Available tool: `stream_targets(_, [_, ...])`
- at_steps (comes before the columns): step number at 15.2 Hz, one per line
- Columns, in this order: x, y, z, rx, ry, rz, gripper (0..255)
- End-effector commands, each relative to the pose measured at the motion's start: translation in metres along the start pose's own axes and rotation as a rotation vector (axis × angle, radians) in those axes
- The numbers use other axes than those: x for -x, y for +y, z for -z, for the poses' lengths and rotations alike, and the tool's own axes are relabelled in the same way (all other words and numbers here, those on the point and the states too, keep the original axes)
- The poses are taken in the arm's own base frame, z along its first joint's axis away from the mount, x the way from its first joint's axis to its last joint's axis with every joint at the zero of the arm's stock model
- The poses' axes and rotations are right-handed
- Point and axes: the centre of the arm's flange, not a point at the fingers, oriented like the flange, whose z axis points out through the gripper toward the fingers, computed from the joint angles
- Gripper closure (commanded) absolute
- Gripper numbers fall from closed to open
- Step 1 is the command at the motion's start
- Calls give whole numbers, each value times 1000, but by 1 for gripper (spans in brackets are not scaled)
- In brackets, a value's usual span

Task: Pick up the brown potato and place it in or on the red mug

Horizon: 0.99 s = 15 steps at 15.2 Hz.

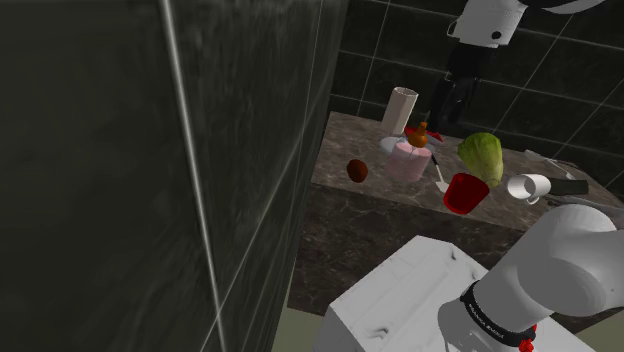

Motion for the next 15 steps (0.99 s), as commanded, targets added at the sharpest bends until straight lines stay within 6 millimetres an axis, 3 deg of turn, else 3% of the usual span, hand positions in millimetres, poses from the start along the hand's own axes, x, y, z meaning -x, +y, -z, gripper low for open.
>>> stream_targets(1, [0,0,0,0,0,0,0])
stream_targets(15, [-154,11,-116,21,-69,-107,0])
